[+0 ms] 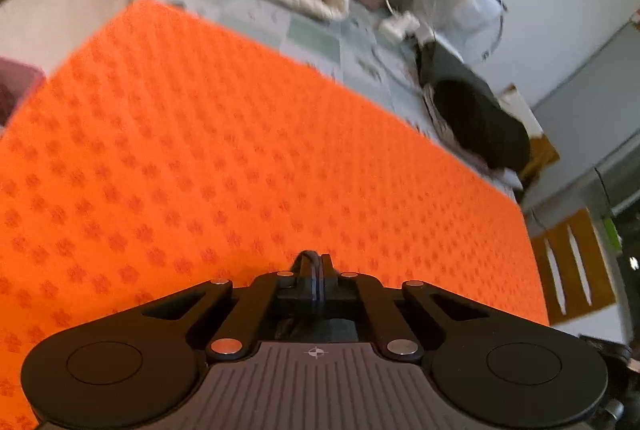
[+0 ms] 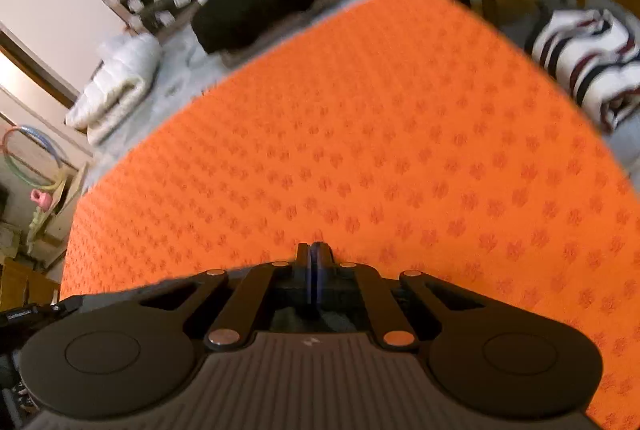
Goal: Fold clothes
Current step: 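Open both tools and release the folded trousers on the orange cloth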
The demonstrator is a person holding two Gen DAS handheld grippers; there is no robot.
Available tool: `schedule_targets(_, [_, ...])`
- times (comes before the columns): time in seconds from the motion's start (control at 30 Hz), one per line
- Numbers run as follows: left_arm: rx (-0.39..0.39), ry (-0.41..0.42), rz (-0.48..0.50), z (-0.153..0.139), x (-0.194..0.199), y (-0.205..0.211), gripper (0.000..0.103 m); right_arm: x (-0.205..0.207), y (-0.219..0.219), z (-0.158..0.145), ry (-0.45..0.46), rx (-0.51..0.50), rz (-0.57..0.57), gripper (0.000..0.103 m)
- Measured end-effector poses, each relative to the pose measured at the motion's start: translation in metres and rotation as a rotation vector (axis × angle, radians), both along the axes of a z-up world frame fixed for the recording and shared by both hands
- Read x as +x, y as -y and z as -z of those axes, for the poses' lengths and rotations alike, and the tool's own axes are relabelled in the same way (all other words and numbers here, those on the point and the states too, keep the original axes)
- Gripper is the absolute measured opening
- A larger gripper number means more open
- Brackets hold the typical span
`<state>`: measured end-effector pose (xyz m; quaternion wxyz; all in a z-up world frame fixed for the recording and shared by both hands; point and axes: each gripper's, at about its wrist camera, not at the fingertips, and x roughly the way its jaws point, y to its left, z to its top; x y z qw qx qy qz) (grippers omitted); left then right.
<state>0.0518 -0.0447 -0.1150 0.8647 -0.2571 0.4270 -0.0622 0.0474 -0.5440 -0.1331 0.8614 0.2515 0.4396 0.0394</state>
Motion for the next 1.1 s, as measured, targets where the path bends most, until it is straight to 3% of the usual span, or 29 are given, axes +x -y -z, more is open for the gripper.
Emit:
schedule_targets(0.07, [0.016,-0.004,-0.007,0.002,0.001,-0.004,0.003,-0.002,0.007,-0.006,0.016,-0.028,0.029,0.003])
schedule_targets(0.3, [0.082,-0.062,-0.008,0.025,0.002,-0.009,0.004,-0.002,0.005,0.018,-0.004,-0.08,0.007,0.003])
schedule_targets(0.37, [0.106,-0.051,-0.009,0.024,-0.001,-0.014,0.009,-0.004,0.002,0.019,0.004,-0.115,-0.01,0.004])
schedule_targets(0.47, [0.12,0.045,-0.002,0.005,-0.012,-0.02,0.021,-0.009,-0.008,0.006,0.05,-0.215,-0.059,0.022])
schedule_targets(0.5, [0.148,0.082,0.021,-0.002,-0.015,-0.019,0.023,-0.011,-0.013,0.002,0.072,-0.233,-0.092,0.032])
schedule_targets(0.53, [0.18,0.112,0.057,-0.008,-0.017,-0.013,0.023,-0.013,-0.02,-0.003,0.096,-0.246,-0.129,0.033])
schedule_targets(0.7, [0.294,0.246,0.291,-0.029,-0.028,0.026,0.026,-0.025,-0.053,-0.026,0.216,-0.313,-0.314,0.033])
schedule_targets(0.83, [0.348,0.28,0.487,-0.02,-0.039,0.059,0.028,-0.032,-0.079,-0.037,0.289,-0.353,-0.45,0.033])
schedule_targets(0.9, [0.355,0.262,0.528,-0.01,-0.043,0.067,0.029,-0.034,-0.089,-0.027,0.27,-0.361,-0.49,0.033])
schedule_targets(1.1, [0.329,0.205,0.499,0.027,-0.05,0.055,0.031,-0.039,-0.098,0.013,0.22,-0.417,-0.55,0.034])
